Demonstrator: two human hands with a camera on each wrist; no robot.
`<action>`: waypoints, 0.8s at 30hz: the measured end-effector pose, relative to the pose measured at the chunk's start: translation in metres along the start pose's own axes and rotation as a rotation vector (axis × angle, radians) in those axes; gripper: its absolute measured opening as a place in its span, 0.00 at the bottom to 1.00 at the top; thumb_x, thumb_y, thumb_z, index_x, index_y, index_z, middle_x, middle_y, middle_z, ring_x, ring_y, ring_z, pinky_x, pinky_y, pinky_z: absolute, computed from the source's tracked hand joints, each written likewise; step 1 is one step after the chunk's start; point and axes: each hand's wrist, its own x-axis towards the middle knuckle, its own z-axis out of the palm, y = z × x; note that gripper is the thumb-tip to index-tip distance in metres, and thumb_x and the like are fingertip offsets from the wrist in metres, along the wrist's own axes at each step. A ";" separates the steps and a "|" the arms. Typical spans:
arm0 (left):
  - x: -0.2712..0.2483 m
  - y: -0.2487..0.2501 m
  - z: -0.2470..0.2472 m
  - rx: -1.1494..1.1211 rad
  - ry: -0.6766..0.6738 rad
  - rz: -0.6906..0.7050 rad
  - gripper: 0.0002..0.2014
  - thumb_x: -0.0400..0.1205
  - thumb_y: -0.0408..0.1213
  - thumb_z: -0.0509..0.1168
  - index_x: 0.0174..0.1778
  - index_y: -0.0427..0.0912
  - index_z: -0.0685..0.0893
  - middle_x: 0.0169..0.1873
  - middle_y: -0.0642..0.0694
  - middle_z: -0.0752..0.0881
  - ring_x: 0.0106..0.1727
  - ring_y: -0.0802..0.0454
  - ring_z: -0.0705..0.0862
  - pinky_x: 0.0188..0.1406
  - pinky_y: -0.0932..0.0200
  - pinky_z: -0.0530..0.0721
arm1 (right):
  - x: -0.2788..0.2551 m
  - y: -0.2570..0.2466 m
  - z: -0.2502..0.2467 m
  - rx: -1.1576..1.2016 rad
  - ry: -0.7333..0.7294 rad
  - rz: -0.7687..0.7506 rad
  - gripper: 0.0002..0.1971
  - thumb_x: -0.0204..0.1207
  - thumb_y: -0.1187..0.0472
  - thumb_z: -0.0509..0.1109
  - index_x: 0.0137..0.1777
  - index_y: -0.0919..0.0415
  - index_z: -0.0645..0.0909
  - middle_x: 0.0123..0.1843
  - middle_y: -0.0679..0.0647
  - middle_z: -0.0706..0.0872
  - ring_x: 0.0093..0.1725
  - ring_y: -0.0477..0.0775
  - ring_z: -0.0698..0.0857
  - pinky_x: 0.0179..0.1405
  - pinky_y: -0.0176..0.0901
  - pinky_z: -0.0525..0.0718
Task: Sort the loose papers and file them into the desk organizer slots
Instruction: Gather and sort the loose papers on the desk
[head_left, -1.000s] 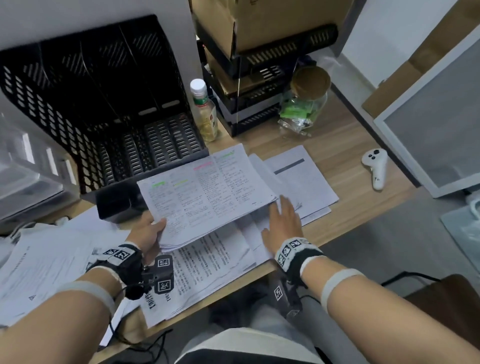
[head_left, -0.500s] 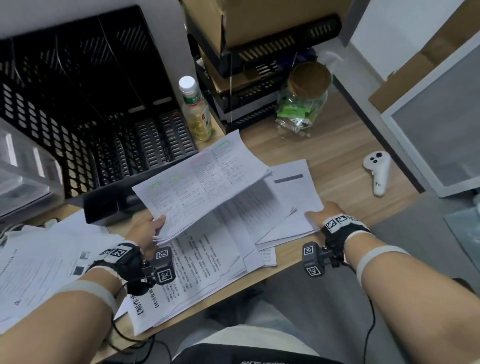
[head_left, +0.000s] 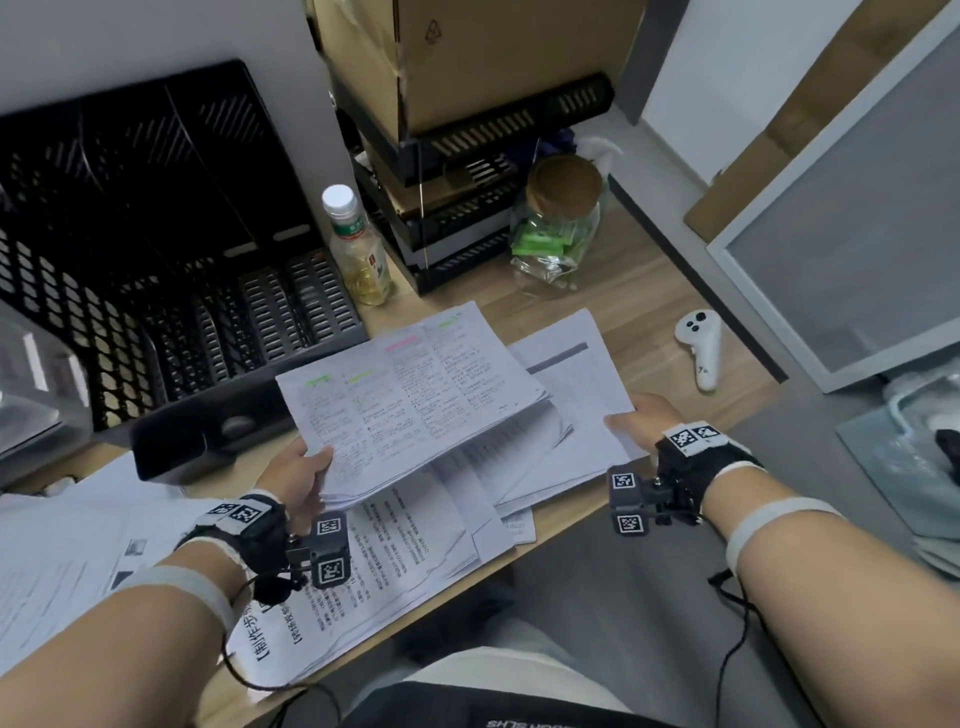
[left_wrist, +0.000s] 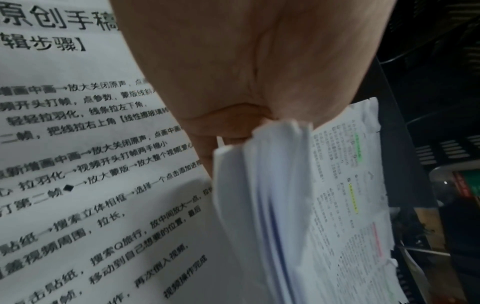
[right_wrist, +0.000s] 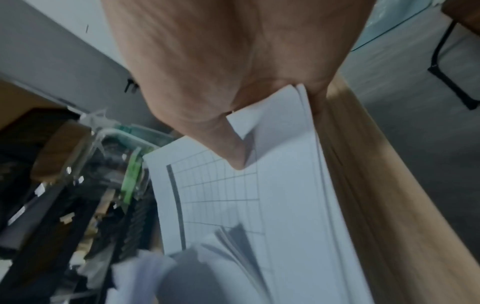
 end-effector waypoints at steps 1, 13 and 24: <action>-0.003 0.000 0.002 -0.010 -0.002 0.001 0.17 0.91 0.27 0.54 0.76 0.36 0.74 0.49 0.40 0.88 0.44 0.41 0.90 0.39 0.48 0.86 | -0.004 0.002 -0.005 0.029 0.025 -0.006 0.14 0.80 0.67 0.64 0.64 0.63 0.83 0.53 0.54 0.83 0.51 0.56 0.80 0.40 0.41 0.77; -0.013 -0.018 0.008 0.082 -0.053 -0.013 0.16 0.90 0.28 0.59 0.72 0.41 0.79 0.47 0.40 0.90 0.39 0.43 0.84 0.35 0.53 0.80 | -0.002 0.025 0.020 0.133 -0.016 0.112 0.10 0.78 0.70 0.67 0.58 0.66 0.83 0.53 0.66 0.88 0.46 0.63 0.86 0.48 0.53 0.86; -0.002 -0.020 0.001 0.124 0.044 -0.053 0.16 0.86 0.23 0.60 0.68 0.39 0.81 0.58 0.35 0.89 0.57 0.31 0.87 0.43 0.44 0.87 | -0.043 -0.023 -0.032 0.340 0.327 -0.191 0.16 0.78 0.67 0.62 0.64 0.57 0.81 0.56 0.54 0.86 0.49 0.59 0.88 0.28 0.40 0.89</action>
